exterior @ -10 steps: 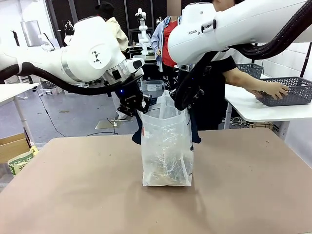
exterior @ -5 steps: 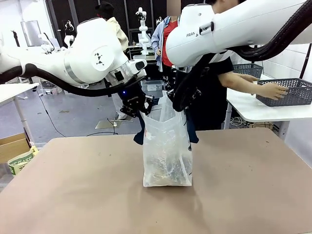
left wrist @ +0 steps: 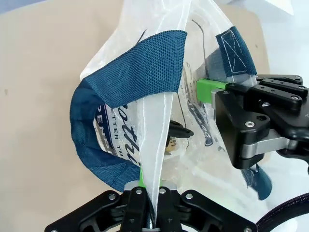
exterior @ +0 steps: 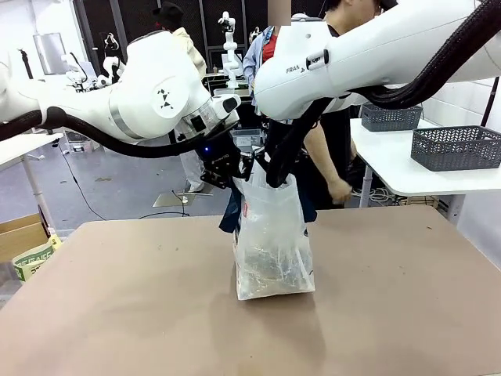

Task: Transfer purchased items from the store into the shopping bag.
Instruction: Move the Reusable shopping bag to the right side of the table.

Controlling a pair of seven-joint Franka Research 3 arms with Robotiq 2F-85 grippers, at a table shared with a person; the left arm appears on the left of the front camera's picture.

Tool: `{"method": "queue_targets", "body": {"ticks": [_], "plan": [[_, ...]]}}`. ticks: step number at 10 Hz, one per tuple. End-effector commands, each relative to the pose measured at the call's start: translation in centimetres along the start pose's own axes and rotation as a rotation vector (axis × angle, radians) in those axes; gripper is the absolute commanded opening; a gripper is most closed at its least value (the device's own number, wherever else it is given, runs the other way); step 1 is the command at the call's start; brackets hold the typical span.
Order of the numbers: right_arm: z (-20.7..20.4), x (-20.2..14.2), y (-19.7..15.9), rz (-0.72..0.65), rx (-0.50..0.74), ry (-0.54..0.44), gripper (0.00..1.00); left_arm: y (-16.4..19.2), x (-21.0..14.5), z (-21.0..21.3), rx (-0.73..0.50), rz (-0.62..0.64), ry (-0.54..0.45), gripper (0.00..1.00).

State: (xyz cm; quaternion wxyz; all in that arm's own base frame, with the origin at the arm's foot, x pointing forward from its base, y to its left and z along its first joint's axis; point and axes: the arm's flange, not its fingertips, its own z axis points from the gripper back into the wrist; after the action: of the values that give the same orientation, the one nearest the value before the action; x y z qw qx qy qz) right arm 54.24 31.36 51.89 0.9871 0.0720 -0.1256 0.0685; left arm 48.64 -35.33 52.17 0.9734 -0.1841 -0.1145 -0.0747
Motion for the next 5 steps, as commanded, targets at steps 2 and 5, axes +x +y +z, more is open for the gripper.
{"method": "queue_targets", "body": {"ticks": [2,5], "plan": [[-0.08,0.41,0.51,-0.045,-0.010,-0.048,0.00,-0.46,-0.47,-0.05,-0.030,0.020,-0.041,0.00],[0.44,0.22,0.04,-0.099,0.052,-0.008,0.00,-0.58,-0.43,-0.34,-0.036,-0.019,-0.113,0.00]]}}
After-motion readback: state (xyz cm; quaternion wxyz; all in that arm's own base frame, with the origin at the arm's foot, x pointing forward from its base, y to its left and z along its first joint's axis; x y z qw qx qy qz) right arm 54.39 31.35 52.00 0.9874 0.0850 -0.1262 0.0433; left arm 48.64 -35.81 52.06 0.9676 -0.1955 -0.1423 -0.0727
